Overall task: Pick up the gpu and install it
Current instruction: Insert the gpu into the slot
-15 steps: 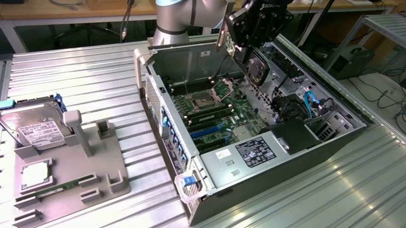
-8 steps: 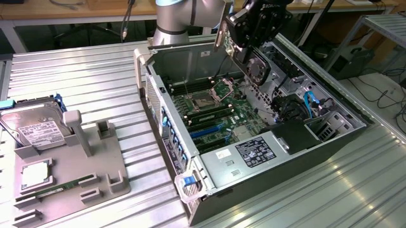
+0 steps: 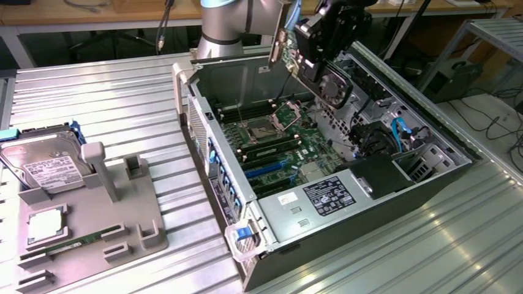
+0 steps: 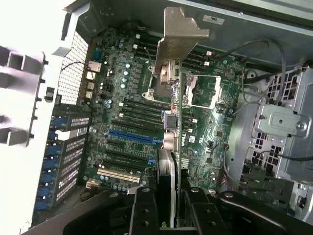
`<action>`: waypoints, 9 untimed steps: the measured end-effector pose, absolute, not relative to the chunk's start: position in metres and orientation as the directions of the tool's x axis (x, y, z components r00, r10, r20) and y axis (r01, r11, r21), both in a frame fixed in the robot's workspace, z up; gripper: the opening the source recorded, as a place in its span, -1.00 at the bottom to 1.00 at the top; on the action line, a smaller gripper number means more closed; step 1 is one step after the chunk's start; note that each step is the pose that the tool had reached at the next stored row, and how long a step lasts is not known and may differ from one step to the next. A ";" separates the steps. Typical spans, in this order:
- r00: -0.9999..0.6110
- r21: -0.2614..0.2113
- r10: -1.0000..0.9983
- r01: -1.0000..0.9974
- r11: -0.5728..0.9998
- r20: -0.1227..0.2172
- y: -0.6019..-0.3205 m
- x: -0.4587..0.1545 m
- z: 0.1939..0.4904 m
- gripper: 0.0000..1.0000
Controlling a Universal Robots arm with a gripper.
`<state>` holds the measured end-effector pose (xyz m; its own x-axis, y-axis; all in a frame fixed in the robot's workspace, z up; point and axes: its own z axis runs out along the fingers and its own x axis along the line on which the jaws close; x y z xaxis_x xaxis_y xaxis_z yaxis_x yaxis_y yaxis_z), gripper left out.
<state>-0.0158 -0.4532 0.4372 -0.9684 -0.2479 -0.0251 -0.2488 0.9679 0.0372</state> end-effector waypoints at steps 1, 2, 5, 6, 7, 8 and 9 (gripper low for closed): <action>-0.963 0.037 -0.269 -0.269 0.962 -0.025 -0.453 -0.016 0.437 -0.46; -0.958 0.037 -0.286 -0.287 0.957 -0.025 -0.453 -0.016 0.437 -0.46; -0.934 0.037 -0.355 -0.356 0.934 -0.025 -0.453 -0.016 0.437 -0.46; -0.929 0.037 -0.369 -0.369 0.929 -0.025 -0.453 -0.016 0.437 -0.46; -0.924 0.037 -0.381 -0.382 0.923 -0.025 -0.453 -0.016 0.437 -0.46; -0.919 0.037 -0.395 -0.395 0.918 -0.025 -0.453 -0.016 0.437 -0.46; -0.908 0.037 -0.419 -0.419 0.907 -0.025 -0.453 -0.016 0.437 -0.46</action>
